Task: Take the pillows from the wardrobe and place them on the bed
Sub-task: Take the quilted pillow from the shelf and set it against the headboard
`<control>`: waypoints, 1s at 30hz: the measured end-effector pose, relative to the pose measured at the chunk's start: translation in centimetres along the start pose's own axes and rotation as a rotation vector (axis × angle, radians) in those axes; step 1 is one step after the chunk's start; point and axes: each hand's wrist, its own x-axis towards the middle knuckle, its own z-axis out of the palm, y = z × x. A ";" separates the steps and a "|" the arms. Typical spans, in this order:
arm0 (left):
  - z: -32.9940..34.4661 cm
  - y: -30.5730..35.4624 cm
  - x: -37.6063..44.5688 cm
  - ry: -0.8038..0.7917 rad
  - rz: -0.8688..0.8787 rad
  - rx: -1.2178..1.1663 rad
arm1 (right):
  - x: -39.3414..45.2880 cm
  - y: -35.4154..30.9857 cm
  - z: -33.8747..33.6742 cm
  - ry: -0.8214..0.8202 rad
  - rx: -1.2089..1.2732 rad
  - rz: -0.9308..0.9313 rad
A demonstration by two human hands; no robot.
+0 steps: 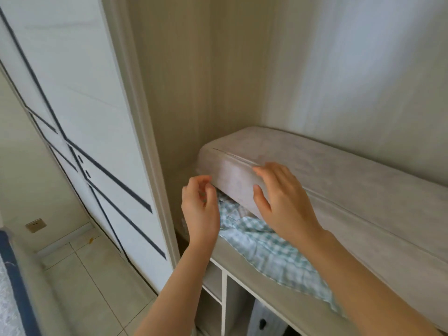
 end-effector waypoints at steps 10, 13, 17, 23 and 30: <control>11.0 -4.3 -0.7 -0.419 -0.625 0.071 | -0.1 11.3 0.6 -0.127 -0.208 0.245; 14.3 -3.8 -0.9 -0.377 -0.201 0.290 | 1.3 14.8 1.3 -0.208 -0.292 0.314; 17.9 -3.5 0.1 -0.421 0.310 0.457 | 3.3 19.2 2.4 -0.303 -0.347 0.420; 18.6 -6.5 -1.1 -0.505 0.602 0.532 | 5.7 25.4 3.0 -0.409 -0.370 0.550; 17.0 -8.4 -2.1 -0.453 0.656 0.500 | 7.7 28.8 3.9 -0.407 -0.486 0.679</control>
